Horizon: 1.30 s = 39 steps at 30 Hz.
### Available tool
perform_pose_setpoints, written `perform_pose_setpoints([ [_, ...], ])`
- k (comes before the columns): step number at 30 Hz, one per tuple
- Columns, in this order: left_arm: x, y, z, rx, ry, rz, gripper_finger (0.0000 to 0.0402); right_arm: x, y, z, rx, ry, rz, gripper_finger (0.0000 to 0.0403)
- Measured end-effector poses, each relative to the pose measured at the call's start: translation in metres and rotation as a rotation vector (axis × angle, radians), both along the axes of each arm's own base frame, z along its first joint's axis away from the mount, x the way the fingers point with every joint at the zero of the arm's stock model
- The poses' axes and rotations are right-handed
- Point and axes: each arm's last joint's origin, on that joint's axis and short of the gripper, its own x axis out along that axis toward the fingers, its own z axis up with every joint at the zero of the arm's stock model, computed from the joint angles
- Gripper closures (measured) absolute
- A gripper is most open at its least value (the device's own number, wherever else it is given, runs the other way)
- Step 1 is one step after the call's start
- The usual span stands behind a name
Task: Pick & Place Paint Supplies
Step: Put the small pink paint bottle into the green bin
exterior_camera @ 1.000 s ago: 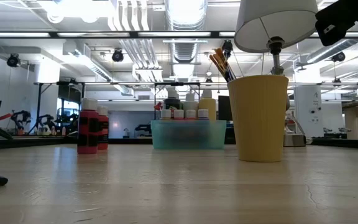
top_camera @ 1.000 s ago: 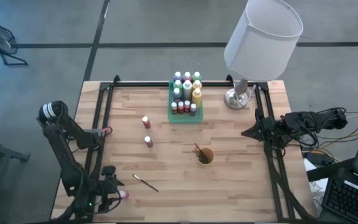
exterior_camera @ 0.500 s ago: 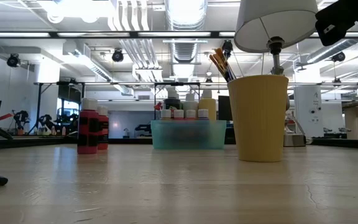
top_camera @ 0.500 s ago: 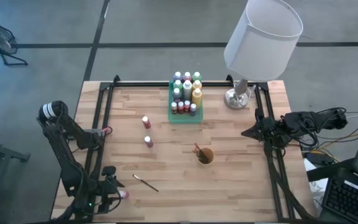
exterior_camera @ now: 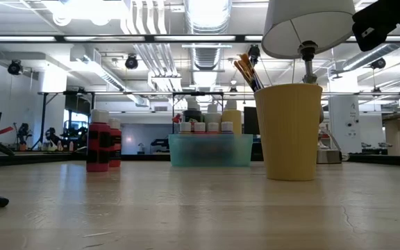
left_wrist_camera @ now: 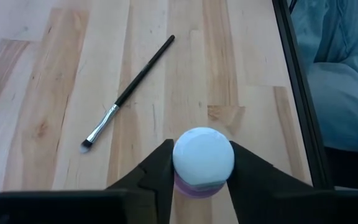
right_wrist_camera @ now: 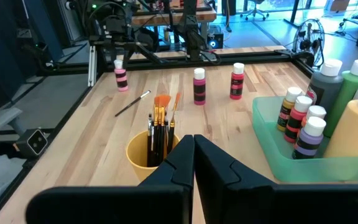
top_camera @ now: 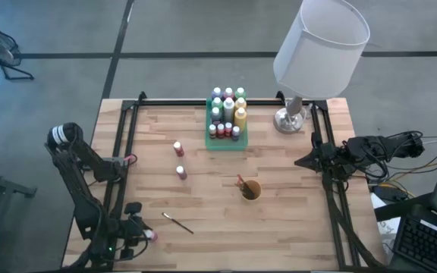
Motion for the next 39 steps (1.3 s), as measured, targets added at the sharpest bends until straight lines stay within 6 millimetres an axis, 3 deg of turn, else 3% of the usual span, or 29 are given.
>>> perform_pose_setpoints([
  [5,0.000,0.000,0.001,-0.014,0.003,0.003,0.0261,0.000,0.000,0.000,0.000,0.000,0.000,0.0394],
  [13,0.001,0.000,0.003,-0.033,-0.015,0.019,0.0281,0.000,0.000,0.000,0.000,0.000,0.000,0.0394],
  [20,0.016,0.008,0.024,-0.056,-0.140,0.108,0.0280,0.000,0.000,0.000,0.000,0.000,0.000,0.0394],
  [28,0.061,0.029,0.048,-0.005,-0.247,0.282,0.0277,0.000,0.000,0.000,0.000,0.000,0.000,0.0394],
  [39,0.136,0.095,0.088,0.222,-0.328,0.451,0.0275,0.000,0.000,0.000,0.000,0.000,0.000,0.0394],
])
